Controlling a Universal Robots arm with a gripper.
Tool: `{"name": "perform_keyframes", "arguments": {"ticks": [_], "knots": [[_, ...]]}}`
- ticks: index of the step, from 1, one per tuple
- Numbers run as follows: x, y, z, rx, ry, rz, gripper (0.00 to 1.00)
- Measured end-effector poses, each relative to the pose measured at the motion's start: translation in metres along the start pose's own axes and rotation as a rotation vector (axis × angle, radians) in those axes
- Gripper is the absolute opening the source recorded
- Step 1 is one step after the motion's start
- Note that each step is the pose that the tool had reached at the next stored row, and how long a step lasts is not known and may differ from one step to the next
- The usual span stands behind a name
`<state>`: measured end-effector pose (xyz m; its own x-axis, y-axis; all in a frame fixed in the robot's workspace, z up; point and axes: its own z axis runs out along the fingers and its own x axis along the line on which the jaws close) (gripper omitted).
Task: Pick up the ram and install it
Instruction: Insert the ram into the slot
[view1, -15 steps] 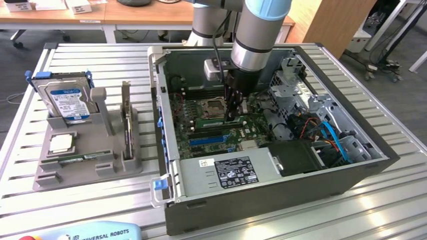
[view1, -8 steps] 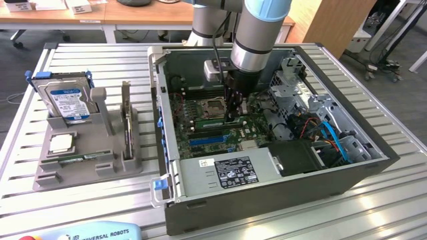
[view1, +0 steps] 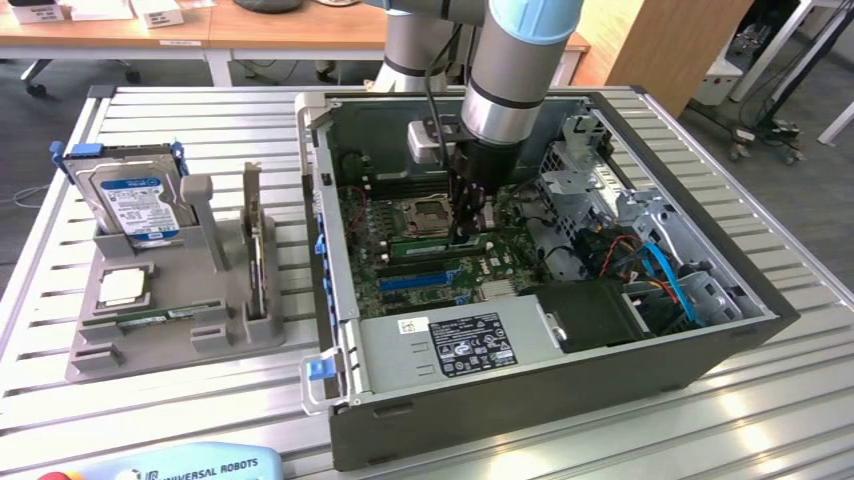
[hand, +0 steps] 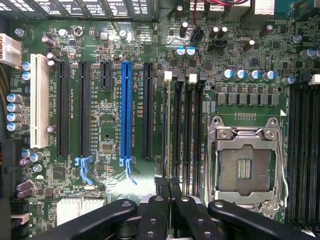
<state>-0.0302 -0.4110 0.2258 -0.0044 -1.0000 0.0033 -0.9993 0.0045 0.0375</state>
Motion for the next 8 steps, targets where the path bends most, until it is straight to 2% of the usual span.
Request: {"name": "perform_keyframes", "arguments": {"ticks": [1, 2, 4, 5, 8], "knots": [[0.0000, 0.0000, 0.0000, 0.0000, 0.0000, 0.000, 0.13], [0.0000, 0.0000, 0.0000, 0.0000, -0.0001, 0.000, 0.18], [0.0000, 0.0000, 0.0000, 0.0000, -0.0001, 0.000, 0.18], [0.0000, 0.0000, 0.0000, 0.0000, 0.0000, 0.000, 0.25], [0.0000, 0.0000, 0.0000, 0.0000, 0.0000, 0.000, 0.25]]}}
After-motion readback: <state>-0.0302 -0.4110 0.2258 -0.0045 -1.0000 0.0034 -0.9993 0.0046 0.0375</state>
